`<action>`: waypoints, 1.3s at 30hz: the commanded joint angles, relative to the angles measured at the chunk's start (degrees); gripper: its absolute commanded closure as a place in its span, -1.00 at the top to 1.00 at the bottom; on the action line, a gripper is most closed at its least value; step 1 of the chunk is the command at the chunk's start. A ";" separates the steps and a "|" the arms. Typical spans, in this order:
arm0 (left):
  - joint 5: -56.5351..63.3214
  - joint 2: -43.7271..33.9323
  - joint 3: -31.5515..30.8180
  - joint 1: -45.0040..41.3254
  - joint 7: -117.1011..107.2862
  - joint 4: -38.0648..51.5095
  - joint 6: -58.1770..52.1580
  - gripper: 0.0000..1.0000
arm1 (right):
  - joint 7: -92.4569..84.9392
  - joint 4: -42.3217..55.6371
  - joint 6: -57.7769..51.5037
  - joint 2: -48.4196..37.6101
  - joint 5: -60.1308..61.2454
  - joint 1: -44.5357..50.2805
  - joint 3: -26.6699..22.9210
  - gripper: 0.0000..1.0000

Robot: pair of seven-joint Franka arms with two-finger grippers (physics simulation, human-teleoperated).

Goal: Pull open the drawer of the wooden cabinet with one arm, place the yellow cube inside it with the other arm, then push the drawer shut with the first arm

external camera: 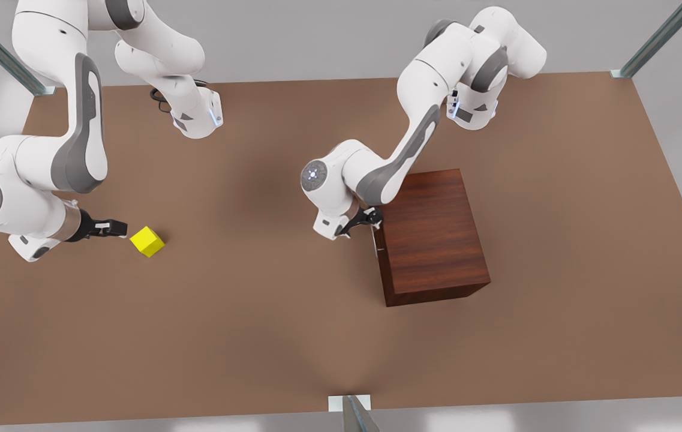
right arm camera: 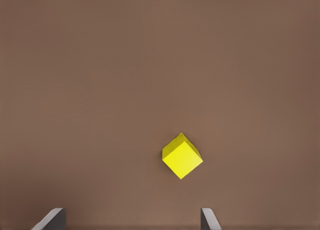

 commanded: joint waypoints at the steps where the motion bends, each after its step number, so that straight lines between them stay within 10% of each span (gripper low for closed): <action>1: 0.43 0.25 0.00 -0.09 -17.15 0.08 -3.01 1.00 | -0.08 0.03 -0.03 -0.05 0.02 0.01 -0.05 1.00; 39: 15.46 3.85 0.70 -5.89 -13.46 1.13 -4.59 1.00 | 0.01 0.47 -0.03 0.03 0.11 0.01 -0.05 1.00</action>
